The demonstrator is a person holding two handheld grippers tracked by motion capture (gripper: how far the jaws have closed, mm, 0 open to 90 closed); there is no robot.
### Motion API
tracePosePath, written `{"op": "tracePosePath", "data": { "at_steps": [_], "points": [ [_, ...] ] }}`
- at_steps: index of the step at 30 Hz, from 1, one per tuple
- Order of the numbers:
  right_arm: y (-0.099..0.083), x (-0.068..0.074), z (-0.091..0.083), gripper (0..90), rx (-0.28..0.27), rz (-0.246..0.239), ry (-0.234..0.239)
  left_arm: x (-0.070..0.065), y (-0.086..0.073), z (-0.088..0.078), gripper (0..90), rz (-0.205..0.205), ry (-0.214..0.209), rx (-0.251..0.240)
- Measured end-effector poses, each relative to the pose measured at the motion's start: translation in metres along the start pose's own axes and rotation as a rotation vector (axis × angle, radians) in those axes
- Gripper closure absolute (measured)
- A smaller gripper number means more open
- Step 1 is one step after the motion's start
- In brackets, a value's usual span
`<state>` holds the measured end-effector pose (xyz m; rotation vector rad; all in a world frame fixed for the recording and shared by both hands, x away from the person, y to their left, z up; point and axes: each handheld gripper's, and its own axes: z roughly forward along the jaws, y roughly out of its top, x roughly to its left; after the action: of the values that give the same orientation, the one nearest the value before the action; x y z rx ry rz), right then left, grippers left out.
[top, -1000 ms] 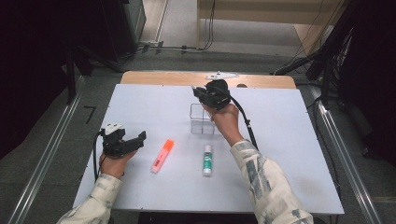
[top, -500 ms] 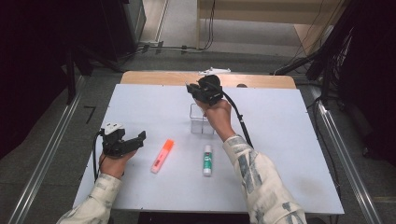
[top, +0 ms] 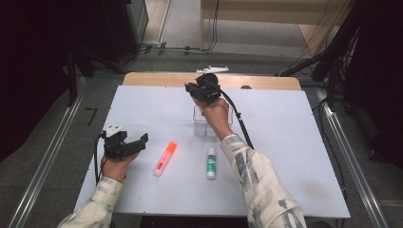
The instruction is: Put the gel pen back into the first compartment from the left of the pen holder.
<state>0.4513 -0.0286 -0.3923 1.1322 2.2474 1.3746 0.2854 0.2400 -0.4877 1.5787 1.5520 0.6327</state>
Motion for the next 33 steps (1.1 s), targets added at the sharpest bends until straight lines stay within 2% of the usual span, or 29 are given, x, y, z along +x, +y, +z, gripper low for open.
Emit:
{"op": "tracePosePath", "data": {
  "at_steps": [10, 18, 21, 31, 33],
  "points": [
    [-0.002, 0.001, -0.001, 78.1, 0.013, -0.006, 0.006, 0.001, 0.0, 0.0, 15.8, 0.001, 0.002, 0.002],
    [-0.013, -0.003, -0.027, 78.1, -0.008, -0.015, 0.013, 0.001, -0.001, 0.0, 15.7, 0.004, 0.007, 0.006],
    [-0.022, -0.005, -0.036, 78.0, 0.001, -0.031, 0.009, -0.001, -0.001, 0.0, 15.8, 0.006, 0.009, 0.007],
    [-0.049, -0.004, -0.047, 78.0, 0.053, -0.061, 0.026, -0.001, -0.001, 0.001, 15.8, 0.007, 0.011, 0.012],
    [-0.052, -0.004, -0.05, 78.0, 0.05, -0.053, 0.031, -0.001, -0.001, 0.002, 15.8, 0.011, 0.011, 0.015]
  ]
}}
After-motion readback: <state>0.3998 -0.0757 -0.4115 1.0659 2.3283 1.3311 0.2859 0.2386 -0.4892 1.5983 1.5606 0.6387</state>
